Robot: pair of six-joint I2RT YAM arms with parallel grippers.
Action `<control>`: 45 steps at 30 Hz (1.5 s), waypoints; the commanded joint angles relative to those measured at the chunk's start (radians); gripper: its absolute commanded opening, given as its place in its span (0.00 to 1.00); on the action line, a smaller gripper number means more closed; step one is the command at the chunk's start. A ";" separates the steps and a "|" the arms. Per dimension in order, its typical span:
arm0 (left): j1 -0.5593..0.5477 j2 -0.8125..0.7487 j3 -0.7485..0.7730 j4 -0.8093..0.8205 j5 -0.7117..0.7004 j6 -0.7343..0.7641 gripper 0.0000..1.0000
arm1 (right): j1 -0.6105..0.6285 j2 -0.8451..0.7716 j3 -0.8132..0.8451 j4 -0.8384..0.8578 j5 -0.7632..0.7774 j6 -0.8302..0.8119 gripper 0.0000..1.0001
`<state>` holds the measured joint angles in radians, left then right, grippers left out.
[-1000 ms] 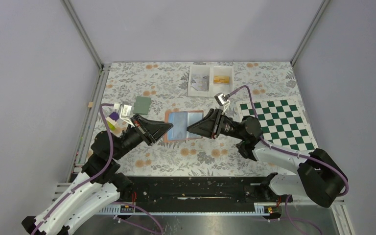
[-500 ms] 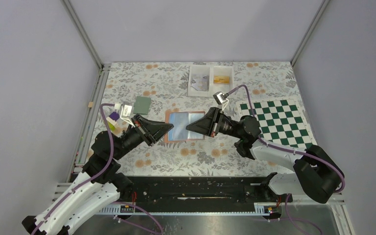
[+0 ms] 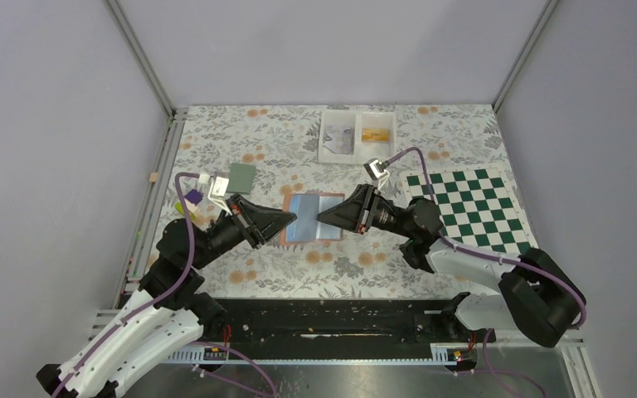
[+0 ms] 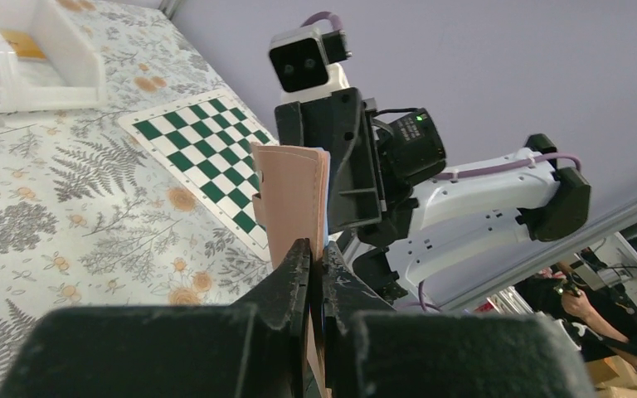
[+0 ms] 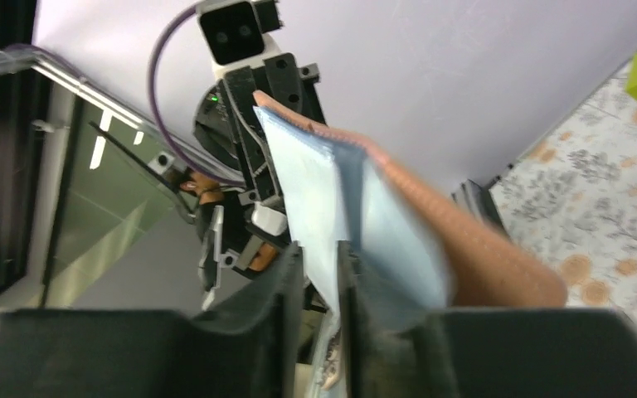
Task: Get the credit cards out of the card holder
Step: Remove the credit card from the card holder.
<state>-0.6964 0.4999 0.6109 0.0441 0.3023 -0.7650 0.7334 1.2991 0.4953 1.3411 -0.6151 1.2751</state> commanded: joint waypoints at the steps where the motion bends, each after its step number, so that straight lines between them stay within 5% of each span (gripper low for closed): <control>1: -0.003 0.005 0.087 -0.055 -0.057 0.037 0.00 | -0.011 -0.144 0.032 -0.282 0.045 -0.119 0.42; 6: -0.003 0.045 0.137 -0.182 -0.137 0.091 0.00 | 0.024 -0.351 0.147 -0.969 0.317 -0.360 0.69; 11: -0.002 0.058 0.118 -0.142 -0.137 0.072 0.00 | 0.076 -0.341 0.247 -1.142 0.392 -0.421 0.88; 18: -0.003 0.083 0.114 -0.133 -0.152 0.046 0.00 | 0.221 -0.240 0.404 -1.301 0.553 -0.496 0.88; 28: -0.003 0.087 0.077 -0.082 -0.144 0.004 0.00 | 0.281 -0.165 0.432 -1.263 0.597 -0.466 0.78; 45: -0.002 0.065 0.057 -0.089 -0.149 0.018 0.00 | 0.285 -0.130 0.389 -1.122 0.556 -0.393 0.81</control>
<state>-0.6964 0.5816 0.6754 -0.1249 0.1520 -0.7422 1.0080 1.1744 0.8867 0.1410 -0.0647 0.8551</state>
